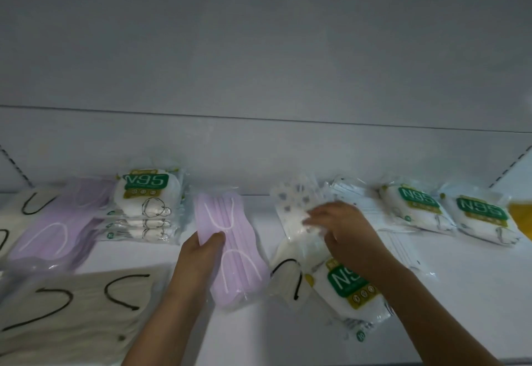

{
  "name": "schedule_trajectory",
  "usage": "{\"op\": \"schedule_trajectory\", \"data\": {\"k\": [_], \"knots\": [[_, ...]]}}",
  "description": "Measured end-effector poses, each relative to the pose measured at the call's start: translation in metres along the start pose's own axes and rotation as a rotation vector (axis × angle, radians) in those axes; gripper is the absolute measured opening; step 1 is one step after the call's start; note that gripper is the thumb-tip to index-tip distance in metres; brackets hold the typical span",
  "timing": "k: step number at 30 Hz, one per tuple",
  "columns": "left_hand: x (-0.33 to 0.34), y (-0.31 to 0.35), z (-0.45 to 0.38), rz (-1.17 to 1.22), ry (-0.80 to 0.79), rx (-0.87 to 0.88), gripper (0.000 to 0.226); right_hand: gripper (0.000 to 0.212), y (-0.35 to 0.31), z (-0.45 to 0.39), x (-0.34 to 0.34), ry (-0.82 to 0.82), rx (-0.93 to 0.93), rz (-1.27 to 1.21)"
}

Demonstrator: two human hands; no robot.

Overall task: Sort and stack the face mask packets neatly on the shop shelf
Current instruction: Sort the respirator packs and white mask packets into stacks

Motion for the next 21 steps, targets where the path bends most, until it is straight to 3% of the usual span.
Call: {"op": "schedule_trajectory", "data": {"k": [2,3,4,6,8,11,17,21], "knots": [[0.001,0.002,0.002,0.013,-0.005,-0.005,0.011,0.068,0.008,0.017,0.013,-0.303,0.16,0.022],[0.002,0.004,0.004,0.012,-0.016,0.004,0.012,0.07,0.009,0.022,0.015,-0.378,0.206,0.021],[0.003,0.004,0.005,0.011,-0.027,0.017,0.012,0.071,0.007,0.024,0.013,-0.364,0.209,-0.013],[0.006,0.008,0.01,0.013,-0.05,0.05,0.011,0.063,-0.009,0.018,0.004,-0.105,0.188,-0.202],[0.009,0.013,0.016,0.029,-0.07,0.086,0.012,0.054,-0.035,0.003,-0.001,0.081,0.239,-0.546],[0.005,0.022,0.027,0.042,-0.051,0.144,0.017,0.068,-0.081,-0.021,0.009,-0.077,0.332,-0.957],[-0.041,0.03,0.048,0.158,0.024,0.154,0.03,0.034,-0.158,-0.047,0.037,-0.302,0.163,-0.948],[-0.097,0.024,0.065,0.167,0.157,0.151,0.03,0.029,-0.216,-0.062,0.048,-0.294,0.126,-1.101]]}}
Point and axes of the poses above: each hand's wrist, its own z-axis away from the middle knuckle, its own x-axis out of the palm, y = z × x, the point moved 2 cm from there along -z, towards the middle knuckle, and after that the axes turned 9 degrees about -z, right-handed, at the moved point
